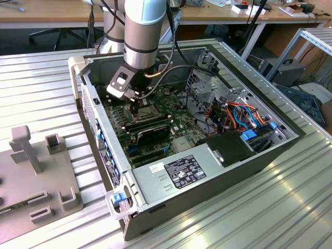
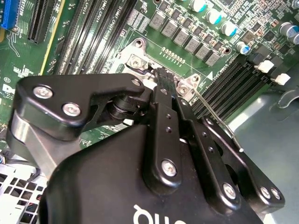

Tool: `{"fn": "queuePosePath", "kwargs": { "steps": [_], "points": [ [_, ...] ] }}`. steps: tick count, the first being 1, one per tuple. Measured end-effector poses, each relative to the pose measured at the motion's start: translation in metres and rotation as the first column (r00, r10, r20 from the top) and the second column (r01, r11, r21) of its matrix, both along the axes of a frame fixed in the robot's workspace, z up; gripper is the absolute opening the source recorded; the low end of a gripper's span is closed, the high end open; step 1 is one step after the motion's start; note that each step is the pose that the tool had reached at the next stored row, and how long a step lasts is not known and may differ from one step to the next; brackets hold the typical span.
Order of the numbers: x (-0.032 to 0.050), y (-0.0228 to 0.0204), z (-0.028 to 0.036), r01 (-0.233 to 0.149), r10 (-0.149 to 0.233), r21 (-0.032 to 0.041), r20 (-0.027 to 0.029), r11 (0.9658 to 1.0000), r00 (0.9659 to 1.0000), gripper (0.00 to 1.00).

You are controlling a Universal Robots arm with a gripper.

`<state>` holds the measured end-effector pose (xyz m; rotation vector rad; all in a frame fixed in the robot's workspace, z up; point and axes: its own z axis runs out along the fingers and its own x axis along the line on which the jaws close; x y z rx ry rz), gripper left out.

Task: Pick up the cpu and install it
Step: 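Close the cpu cover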

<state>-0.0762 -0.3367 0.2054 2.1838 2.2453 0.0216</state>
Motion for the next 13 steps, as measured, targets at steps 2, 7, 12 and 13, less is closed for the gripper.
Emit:
{"fn": "queuePosePath", "kwargs": {
  "steps": [2, 7, 12, 13],
  "points": [
    [0.0000, 0.0001, -0.0001, 0.000, 0.000, 0.0002, 0.0001, 1.0000, 1.0000, 0.11],
    [0.0000, 0.0000, -0.0029, 0.000, 0.000, 0.0000, -0.0001, 1.0000, 1.0000, 0.11],
    [0.0000, 0.0001, -0.0024, 0.000, 0.000, 0.0005, 0.0003, 1.0000, 1.0000, 0.11],
    [0.0001, 0.0002, -0.0012, 0.000, 0.000, 0.0010, 0.0007, 1.0000, 1.0000, 0.11]
  ]
}}
